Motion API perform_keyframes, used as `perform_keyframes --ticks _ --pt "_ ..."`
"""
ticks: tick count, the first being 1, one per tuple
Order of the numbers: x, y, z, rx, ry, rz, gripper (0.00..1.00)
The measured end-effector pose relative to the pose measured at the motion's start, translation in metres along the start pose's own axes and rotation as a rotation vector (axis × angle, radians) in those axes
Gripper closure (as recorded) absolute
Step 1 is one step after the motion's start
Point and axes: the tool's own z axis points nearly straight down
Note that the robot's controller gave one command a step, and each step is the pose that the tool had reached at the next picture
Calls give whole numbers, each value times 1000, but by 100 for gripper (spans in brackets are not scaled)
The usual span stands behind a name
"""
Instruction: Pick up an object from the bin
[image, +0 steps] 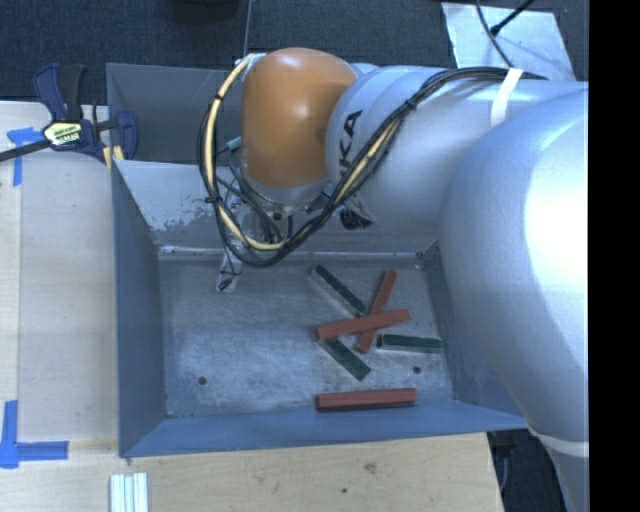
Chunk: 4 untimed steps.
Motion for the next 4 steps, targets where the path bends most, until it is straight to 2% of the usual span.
perform_keyframes --ticks 1,2,3,4 --pt "-3 -61 16 6 5 262 0" --pt "-12 -100 90 9 16 319 0" --pt "-15 -169 90 6 7 185 0" --pt "-19 -220 89 6 6 209 0"
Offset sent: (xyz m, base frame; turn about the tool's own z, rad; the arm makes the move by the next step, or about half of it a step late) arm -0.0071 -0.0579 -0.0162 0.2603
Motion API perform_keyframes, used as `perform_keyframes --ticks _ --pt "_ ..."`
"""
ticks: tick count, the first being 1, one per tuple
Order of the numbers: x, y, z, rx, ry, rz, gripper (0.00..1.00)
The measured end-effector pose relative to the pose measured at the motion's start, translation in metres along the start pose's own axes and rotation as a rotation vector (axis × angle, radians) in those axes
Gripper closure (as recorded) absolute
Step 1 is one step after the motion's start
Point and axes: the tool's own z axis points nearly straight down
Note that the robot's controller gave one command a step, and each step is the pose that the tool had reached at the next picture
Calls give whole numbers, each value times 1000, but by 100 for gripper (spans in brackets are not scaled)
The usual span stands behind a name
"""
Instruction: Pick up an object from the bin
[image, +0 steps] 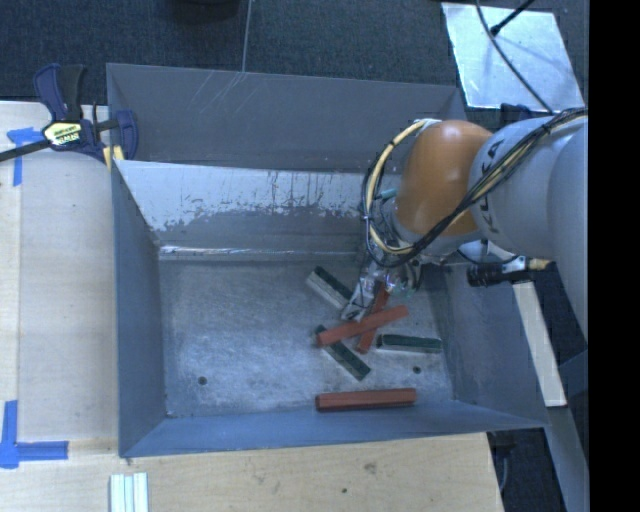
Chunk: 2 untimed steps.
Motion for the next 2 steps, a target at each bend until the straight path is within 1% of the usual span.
perform_keyframes --ticks 1,2 --pt "0 4 -1 -3 -2 -3 100" --pt "-20 -38 -145 -5 -13 23 100"
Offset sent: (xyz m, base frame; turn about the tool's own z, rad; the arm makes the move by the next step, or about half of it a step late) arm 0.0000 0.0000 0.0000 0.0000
